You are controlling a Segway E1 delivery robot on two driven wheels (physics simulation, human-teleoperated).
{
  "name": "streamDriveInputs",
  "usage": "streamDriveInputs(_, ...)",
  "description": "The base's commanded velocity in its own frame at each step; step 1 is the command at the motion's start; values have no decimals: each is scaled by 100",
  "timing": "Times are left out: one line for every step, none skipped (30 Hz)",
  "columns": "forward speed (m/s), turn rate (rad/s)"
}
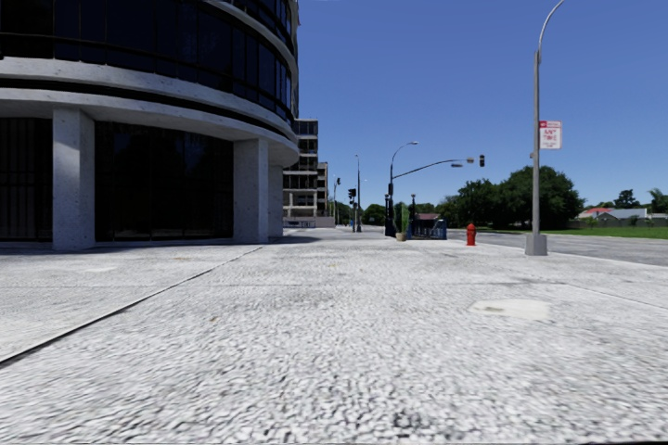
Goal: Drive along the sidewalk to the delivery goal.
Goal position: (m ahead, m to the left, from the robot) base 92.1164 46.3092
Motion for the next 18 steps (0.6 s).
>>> streamDriveInputs(139,0)
streamDriveInputs(139,0)
streamDriveInputs(139,0)
streamDriveInputs(139,0)
streamDriveInputs(200,0)
streamDriveInputs(200,0)
streamDriveInputs(200,0)
streamDriveInputs(200,0)
streamDriveInputs(200,0)
streamDriveInputs(200,0)
streamDriveInputs(200,0)
streamDriveInputs(200,0)
streamDriveInputs(200,0)
streamDriveInputs(200,0)
streamDriveInputs(200,0)
streamDriveInputs(200,0)
streamDriveInputs(200,0)
streamDriveInputs(200,0)
